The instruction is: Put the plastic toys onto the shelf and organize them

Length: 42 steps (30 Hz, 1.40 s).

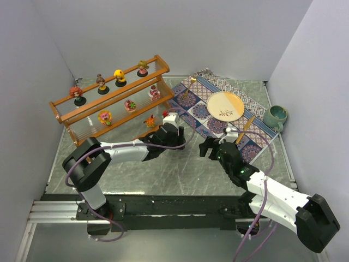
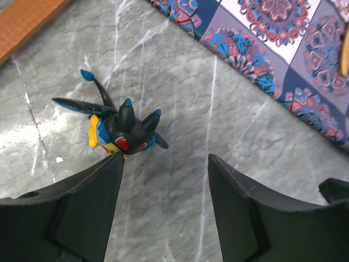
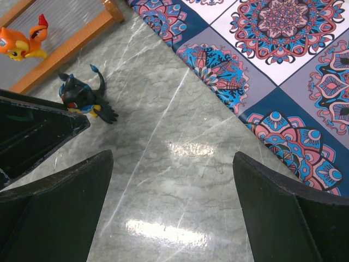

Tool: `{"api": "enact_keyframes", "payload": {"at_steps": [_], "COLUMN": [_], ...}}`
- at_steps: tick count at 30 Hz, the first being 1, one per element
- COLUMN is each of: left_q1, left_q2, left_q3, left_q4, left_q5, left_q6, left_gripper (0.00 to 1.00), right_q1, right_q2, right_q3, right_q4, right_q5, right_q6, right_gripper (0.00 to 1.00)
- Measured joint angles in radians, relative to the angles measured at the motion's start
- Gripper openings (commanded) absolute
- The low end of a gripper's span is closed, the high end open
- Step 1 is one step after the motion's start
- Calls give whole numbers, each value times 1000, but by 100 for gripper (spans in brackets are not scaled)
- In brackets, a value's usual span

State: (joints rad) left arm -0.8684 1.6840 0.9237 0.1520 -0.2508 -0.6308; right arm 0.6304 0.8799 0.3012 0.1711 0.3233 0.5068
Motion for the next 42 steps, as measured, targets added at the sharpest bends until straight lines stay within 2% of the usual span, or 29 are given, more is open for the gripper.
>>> {"api": "enact_keyframes", "payload": {"at_steps": [13,21,30,42], "left_q1": [-1,2,41,66], "left_q2": [-1,-59,-56,-15], "left_q3": [6,-31,-27,20], "left_q4": [-46,-26,12,-8], "left_q5": [-58,-68,-5,75], "left_q6": [-7,132,293,368], "left_gripper": [69,70,68,63], "right_q1": [0,0,0,0], "right_q2": [-4,-4,-6,-27], "right_q3": [0,0,0,0], "right_q4": [0,0,-1,-2], "right_q5": [5,5,4,4], "right_q6": [-7,-11,-14,-14], "right_gripper": [97,97,97,97]}}
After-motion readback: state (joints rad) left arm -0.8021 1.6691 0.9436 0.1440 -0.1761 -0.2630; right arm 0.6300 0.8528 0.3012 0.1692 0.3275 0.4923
